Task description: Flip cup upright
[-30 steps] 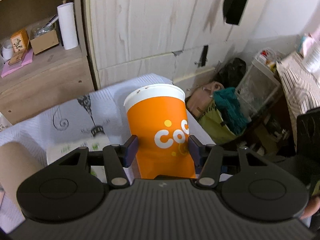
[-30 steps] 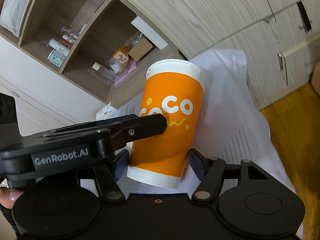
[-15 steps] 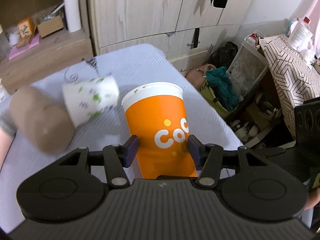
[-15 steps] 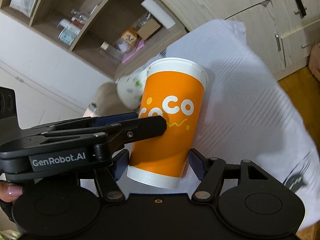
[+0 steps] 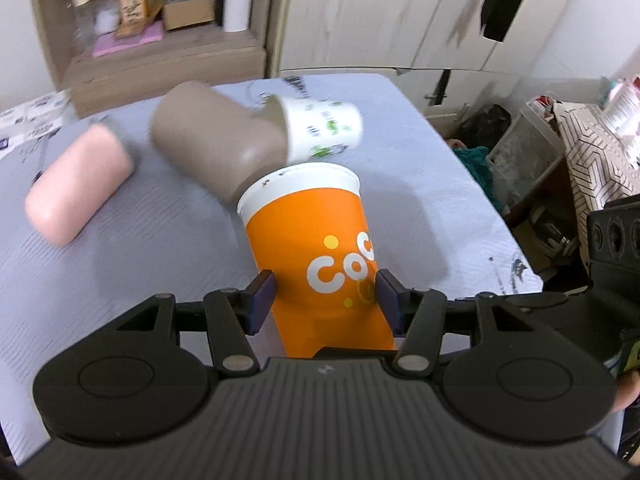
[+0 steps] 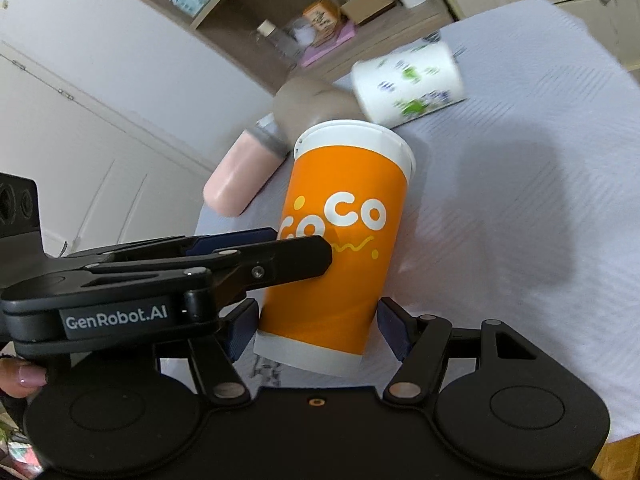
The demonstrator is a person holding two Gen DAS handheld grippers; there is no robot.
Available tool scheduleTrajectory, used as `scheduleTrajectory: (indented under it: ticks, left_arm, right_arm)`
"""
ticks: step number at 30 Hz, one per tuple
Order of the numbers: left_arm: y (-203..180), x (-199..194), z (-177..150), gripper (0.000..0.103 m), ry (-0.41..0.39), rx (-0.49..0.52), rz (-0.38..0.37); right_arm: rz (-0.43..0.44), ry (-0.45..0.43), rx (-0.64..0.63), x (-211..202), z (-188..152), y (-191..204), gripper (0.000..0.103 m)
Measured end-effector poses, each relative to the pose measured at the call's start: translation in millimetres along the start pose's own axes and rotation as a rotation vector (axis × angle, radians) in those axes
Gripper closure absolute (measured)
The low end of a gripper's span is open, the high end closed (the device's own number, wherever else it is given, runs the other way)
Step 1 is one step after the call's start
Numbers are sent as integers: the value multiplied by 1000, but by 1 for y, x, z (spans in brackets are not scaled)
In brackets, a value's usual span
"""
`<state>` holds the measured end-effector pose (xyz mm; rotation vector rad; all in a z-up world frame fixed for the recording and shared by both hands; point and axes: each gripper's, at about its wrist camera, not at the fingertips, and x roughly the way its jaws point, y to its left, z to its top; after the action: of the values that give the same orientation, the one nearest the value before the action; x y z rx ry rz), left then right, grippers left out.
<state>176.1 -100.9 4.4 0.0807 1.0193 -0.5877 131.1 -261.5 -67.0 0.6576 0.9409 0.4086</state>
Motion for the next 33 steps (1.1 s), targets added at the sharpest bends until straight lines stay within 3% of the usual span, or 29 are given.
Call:
scheduleTrajectory:
  ticks: [11, 17, 28, 33]
  left_arm:
    - [27, 3, -15, 46, 0, -27, -62]
    - [45, 2, -17, 35, -19, -64, -144]
    - [64, 26, -5, 32, -8, -120, -236]
    - [65, 31, -7, 31, -34, -114, -253]
  right_arm:
    - [-35, 32, -61, 21, 1, 15, 31]
    - [-34, 7, -148, 8, 5, 21, 15]
    - [-10, 30, -158, 20, 24, 12, 16]
    - [-25, 14, -181, 18, 19, 11, 29]
